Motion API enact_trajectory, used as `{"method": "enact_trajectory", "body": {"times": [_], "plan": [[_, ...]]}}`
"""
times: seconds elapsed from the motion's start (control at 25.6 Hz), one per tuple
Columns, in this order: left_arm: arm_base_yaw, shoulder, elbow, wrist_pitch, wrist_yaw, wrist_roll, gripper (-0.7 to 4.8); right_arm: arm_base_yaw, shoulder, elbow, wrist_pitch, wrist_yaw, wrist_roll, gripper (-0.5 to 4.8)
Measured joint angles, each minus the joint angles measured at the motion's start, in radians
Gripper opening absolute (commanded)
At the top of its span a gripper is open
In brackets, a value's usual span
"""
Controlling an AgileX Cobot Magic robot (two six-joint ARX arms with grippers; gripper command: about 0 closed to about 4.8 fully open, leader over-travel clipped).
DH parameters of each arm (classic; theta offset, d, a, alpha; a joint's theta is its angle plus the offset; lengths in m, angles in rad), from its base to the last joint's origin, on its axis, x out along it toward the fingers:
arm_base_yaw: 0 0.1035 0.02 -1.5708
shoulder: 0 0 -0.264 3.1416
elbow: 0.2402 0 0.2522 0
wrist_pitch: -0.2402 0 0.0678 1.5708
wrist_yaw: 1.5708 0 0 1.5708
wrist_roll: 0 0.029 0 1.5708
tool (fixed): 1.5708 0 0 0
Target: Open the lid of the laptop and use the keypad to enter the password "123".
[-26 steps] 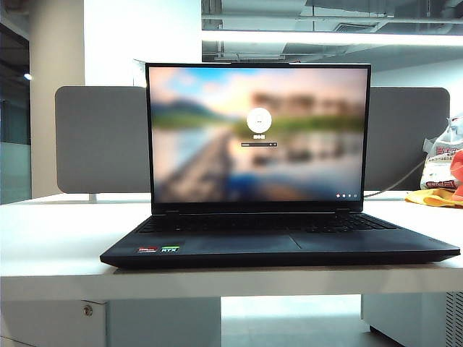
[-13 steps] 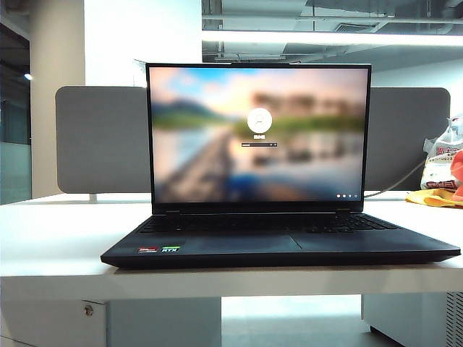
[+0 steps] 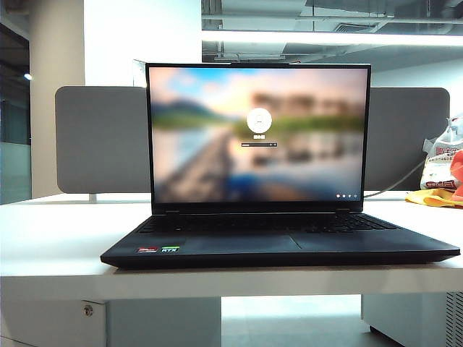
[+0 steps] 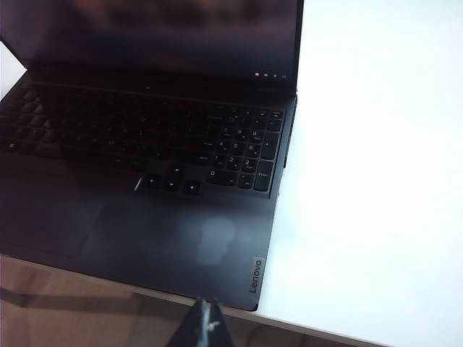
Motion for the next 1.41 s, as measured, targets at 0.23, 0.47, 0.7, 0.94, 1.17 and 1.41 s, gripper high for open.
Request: {"method": "enact_trajectory", "body": {"times": [0.23, 0.47, 0.7, 0.94, 1.17, 1.41], "plan": [[0.0, 0.0, 0.0, 0.0, 0.0, -0.003, -0.04, 0.0, 0.0, 0.0, 0.0, 0.0, 0.0, -0.05], [0.0, 0.0, 0.0, 0.0, 0.0, -0.003, -0.04, 0.0, 0.0, 0.0, 0.0, 0.0, 0.0, -0.05], [0.0, 0.0, 0.0, 0.0, 0.0, -0.003, -0.04, -0.003, -0.131, -0.001, -0.007, 0.055, -0.232, -0.05], [0.0, 0.0, 0.0, 0.0, 0.0, -0.003, -0.04, -0.104, -0.48, -0.274, 0.373, 0.055, -0.206, -0.05], [0.0, 0.0, 0.0, 0.001, 0.0, -0.003, -0.04, -0.178, -0.573, -0.539, 0.63, 0.064, -0.05, -0.05], [0.0, 0.0, 0.0, 0.001, 0.0, -0.003, -0.04, -0.213, -0.573, -0.587, 0.629, 0.088, -0.052, -0.05]]}}
